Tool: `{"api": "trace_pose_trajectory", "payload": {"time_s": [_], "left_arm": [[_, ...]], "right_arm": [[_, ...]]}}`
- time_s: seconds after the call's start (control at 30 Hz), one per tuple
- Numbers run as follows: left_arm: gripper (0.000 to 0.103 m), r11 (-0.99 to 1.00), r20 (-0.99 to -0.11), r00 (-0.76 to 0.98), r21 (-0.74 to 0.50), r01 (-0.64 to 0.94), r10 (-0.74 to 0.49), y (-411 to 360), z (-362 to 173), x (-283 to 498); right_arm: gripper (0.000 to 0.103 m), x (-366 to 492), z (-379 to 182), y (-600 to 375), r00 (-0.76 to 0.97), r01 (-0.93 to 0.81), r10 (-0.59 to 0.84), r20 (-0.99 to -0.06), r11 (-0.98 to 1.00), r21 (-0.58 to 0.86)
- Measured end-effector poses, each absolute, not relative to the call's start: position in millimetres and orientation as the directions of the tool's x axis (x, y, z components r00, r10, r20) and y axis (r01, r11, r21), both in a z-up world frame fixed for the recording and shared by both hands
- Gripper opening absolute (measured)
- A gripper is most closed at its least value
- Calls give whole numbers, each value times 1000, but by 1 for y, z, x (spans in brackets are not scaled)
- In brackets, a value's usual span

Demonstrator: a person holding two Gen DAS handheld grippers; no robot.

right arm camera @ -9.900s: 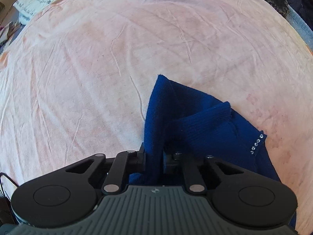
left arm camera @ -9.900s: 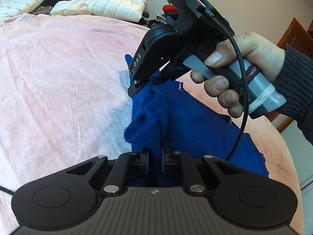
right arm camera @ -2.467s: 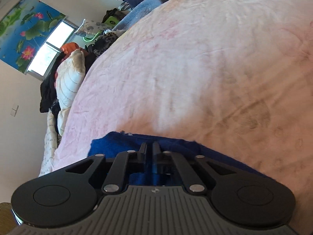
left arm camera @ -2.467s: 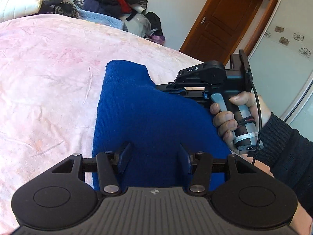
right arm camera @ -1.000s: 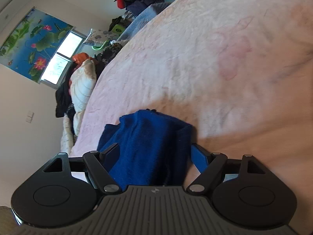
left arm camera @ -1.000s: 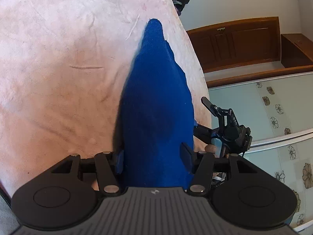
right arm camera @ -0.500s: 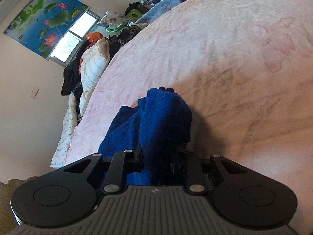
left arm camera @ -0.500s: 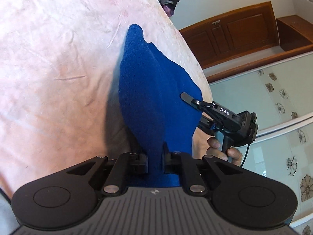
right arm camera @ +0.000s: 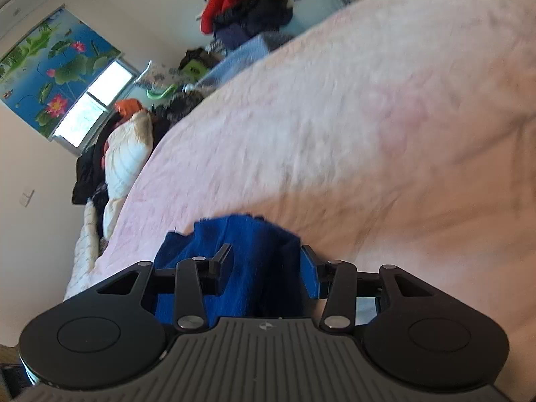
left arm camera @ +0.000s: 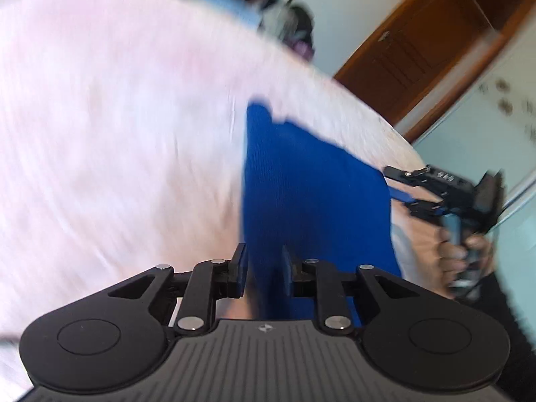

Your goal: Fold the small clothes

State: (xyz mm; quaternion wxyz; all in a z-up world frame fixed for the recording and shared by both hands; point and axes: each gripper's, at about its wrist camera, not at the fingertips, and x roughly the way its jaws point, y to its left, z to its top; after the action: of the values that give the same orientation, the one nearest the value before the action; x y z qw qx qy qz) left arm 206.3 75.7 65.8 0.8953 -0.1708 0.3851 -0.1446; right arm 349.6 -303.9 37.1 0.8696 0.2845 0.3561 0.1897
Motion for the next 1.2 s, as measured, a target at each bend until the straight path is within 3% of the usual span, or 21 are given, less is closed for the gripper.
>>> {"api": "trace_pose_trajectory", "payload": {"time_s": [0.07,0.1,0.13,0.17,0.3,0.4,0.57,0.7,0.8,1.03,1.1,1.2], "left_arm": [[40,944,-604,728,-259,207,-325,53,84,200],[69,946,-588,741,-211,247,-325,40,86,200],[85,943,-580,745,-179,280,-331,27,83,201],[84,941,-579,744,-161,297,-334,13,77,203],[82,940,-650,692,-108,325,-314,-28,42,214],[80,945,-659,698,-60,322,-280,-34,27,214],[80,948,-657,704,-51,315,-269,-33,22,218],[80,946,-656,705,-45,320,-270,-33,21,212],[80,946,-655,708,-30,322,-262,-37,20,212],[80,948,-659,708,-26,316,-255,-39,22,210],[81,949,-657,710,-23,315,-252,-40,21,210],[81,950,-652,716,-21,312,-250,-40,21,208]], "right_arm": [[46,341,54,-290,689,-208,555,-467,768,606],[48,342,60,-280,666,-255,590,-456,755,604],[62,344,61,-267,637,-288,617,-461,746,600],[71,349,60,-254,606,-319,634,-480,747,584],[70,366,38,-209,590,-308,491,-641,871,383],[69,367,21,-209,605,-289,427,-672,904,315],[58,362,24,-220,603,-238,394,-693,919,315],[60,323,53,-221,665,-251,409,-624,910,329],[66,291,67,-218,663,-311,478,-576,876,369],[65,280,26,-198,560,-314,486,-671,874,370],[64,276,17,-205,578,-336,521,-628,853,398],[63,277,21,-204,560,-326,511,-652,860,394]]}}
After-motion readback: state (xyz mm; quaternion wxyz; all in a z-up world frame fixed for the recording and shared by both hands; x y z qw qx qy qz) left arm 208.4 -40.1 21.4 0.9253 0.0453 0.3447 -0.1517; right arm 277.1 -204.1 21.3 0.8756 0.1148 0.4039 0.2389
